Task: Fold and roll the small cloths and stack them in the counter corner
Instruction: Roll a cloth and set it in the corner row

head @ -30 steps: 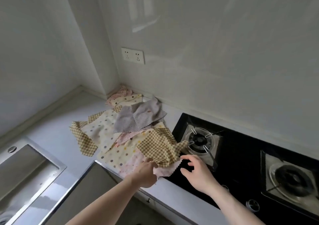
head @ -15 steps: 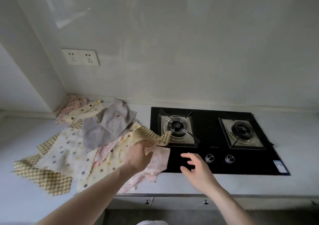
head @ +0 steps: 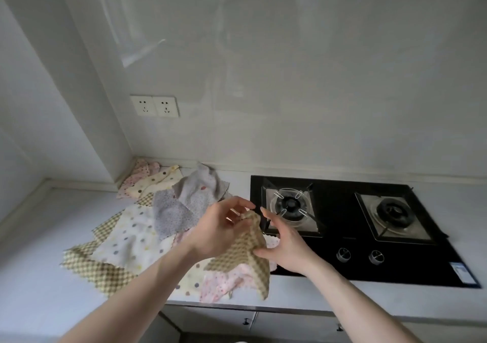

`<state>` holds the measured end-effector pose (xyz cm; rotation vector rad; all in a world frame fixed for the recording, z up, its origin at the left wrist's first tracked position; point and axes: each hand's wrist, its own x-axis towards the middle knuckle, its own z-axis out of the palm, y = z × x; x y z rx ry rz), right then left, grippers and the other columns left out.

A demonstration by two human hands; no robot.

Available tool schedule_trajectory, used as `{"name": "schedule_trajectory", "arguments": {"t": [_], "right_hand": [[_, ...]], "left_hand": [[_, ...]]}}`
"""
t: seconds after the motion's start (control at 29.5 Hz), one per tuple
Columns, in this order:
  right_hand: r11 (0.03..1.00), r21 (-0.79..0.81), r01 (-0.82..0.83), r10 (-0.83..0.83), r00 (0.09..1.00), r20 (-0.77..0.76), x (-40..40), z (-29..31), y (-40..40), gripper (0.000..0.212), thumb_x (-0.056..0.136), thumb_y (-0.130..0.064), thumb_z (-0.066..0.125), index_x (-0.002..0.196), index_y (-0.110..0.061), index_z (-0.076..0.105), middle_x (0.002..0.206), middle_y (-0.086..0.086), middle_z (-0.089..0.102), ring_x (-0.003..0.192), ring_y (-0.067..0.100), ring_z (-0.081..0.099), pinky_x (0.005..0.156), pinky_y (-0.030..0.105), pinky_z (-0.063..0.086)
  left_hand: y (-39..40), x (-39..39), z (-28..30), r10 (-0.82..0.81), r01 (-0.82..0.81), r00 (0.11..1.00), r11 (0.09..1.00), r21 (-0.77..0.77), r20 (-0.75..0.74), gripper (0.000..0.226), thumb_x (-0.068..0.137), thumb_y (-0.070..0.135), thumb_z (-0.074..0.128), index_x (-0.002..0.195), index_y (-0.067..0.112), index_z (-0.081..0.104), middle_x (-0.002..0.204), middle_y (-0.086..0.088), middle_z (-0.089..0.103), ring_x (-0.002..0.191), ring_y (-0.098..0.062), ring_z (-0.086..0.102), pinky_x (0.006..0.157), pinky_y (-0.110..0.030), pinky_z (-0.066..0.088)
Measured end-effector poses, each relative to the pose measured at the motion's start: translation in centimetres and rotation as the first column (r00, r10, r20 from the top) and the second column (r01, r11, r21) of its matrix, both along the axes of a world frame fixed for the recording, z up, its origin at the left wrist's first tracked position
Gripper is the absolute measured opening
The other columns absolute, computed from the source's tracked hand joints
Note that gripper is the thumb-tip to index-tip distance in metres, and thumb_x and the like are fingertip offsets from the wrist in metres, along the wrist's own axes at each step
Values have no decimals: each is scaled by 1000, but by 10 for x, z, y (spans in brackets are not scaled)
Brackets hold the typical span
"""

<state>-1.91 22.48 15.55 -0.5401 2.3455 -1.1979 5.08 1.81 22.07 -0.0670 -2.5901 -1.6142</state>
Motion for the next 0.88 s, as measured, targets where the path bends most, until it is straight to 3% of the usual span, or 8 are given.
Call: {"name": "schedule_trajectory", "arguments": {"t": [0.1, 0.2, 0.3, 0.41, 0.54, 0.68, 0.78, 0.88], "right_hand": [[991, 45, -126, 123, 990, 73, -10, 1, -7, 93, 66, -56, 89, 148, -40, 47, 149, -24, 49, 139, -4, 42, 122, 40, 33], [979, 61, -195, 191, 979, 64, -12, 5, -15, 54, 74, -51, 84, 123, -35, 69, 126, -24, 67, 123, -8, 56, 114, 37, 44], [986, 37, -164, 162, 986, 43, -11, 8, -20, 31, 79, -50, 82, 100, -29, 74, 108, -21, 73, 109, -6, 63, 107, 37, 49], [995, 1, -101, 101, 995, 25, -12, 12, -20, 25, 83, -44, 80, 90, -23, 69, 95, -10, 75, 94, 7, 70, 98, 43, 54], [998, 5, -56, 56, 997, -60, -9, 25, -17, 23, 88, -47, 75, 90, -26, 66, 86, 0, 75, 80, 20, 71, 82, 40, 55], [998, -36, -47, 41, 989, -143, -8, 28, -16, 19, 93, -48, 69, 87, -30, 68, 75, 4, 69, 62, 12, 59, 67, 31, 48], [998, -57, -10, -1, 983, -185, -8, 26, -15, 22, 91, -49, 71, 83, -29, 69, 69, 0, 64, 60, 8, 49, 63, 26, 39], [999, -41, 3, -11, 980, -200, -5, 23, -10, 21, 87, -54, 72, 83, -33, 70, 77, 1, 69, 72, 20, 60, 67, 29, 45]], "left_hand": [[-9, 7, 9, -56, 57, 998, 997, -45, 36, 10, 100, 25, 64, 103, 26, 74, 95, 10, 72, 78, -7, 67, 70, -19, 52], [-15, 13, 13, -74, 80, 994, 995, -68, 80, 12, 102, 28, 61, 96, 23, 70, 83, 17, 68, 73, -1, 61, 68, -16, 47], [-20, 17, 13, -70, 77, 995, 993, -93, 75, 15, 105, 24, 55, 95, 17, 65, 77, 17, 60, 68, 1, 53, 66, -15, 44], [-26, 16, 11, -17, 27, 997, 990, -140, 73, 18, 108, 18, 46, 93, 11, 54, 75, 10, 48, 61, -2, 42, 61, -19, 38], [-37, 13, -1, 53, -24, 987, 982, -189, 152, 20, 109, 24, 42, 92, 15, 46, 75, 5, 46, 58, -3, 36, 58, -25, 35], [-42, 15, -10, 36, -23, 985, 997, -80, 166, 42, 87, 48, 78, 103, 22, 48, 73, 5, 63, 55, -3, 51, 53, -20, 42], [-43, 15, -15, 27, -1, 983, 990, -143, 180, 65, 69, 49, 92, 118, 34, 51, 95, 9, 75, 76, -3, 72, 66, -21, 57], [-40, 17, -18, 44, -24, 993, 982, -185, 108, 31, 81, 48, 83, 100, 30, 66, 77, 8, 72, 58, 0, 61, 56, -21, 47]]}}
